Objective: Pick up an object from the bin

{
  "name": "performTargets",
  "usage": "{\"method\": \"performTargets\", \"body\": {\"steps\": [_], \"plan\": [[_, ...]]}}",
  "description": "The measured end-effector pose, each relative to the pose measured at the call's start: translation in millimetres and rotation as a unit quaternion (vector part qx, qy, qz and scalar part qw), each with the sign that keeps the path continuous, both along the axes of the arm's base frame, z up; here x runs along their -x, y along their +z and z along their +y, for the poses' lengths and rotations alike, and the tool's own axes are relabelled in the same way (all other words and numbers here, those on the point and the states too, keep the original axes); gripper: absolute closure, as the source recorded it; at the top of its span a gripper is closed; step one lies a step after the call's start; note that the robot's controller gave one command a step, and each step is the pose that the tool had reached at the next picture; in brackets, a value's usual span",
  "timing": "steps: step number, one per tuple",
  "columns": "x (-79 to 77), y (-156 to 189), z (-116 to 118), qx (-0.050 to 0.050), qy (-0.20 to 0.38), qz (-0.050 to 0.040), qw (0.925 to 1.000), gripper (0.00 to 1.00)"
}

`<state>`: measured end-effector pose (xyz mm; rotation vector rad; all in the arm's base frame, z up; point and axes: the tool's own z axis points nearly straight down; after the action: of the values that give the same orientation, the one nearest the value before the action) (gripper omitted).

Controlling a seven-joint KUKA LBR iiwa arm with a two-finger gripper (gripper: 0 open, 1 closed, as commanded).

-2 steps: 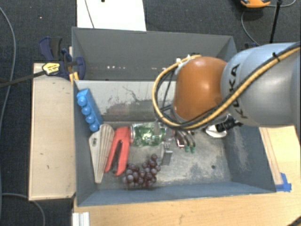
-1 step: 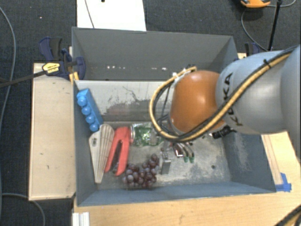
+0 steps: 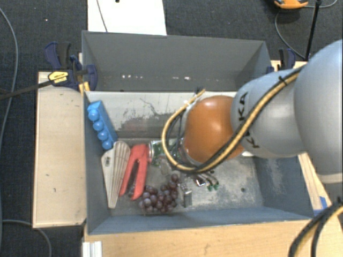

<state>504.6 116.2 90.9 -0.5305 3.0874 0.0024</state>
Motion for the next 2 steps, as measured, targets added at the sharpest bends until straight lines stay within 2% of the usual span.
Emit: {"method": "performTargets", "body": {"steps": [1,2], "plan": [[11.2,-19.5,8.8,0.001,-0.071,0.0008,0.9975,1.0],[11.2,-19.7,8.8,0.001,-0.071,0.0009,0.9975,1.0]]}}
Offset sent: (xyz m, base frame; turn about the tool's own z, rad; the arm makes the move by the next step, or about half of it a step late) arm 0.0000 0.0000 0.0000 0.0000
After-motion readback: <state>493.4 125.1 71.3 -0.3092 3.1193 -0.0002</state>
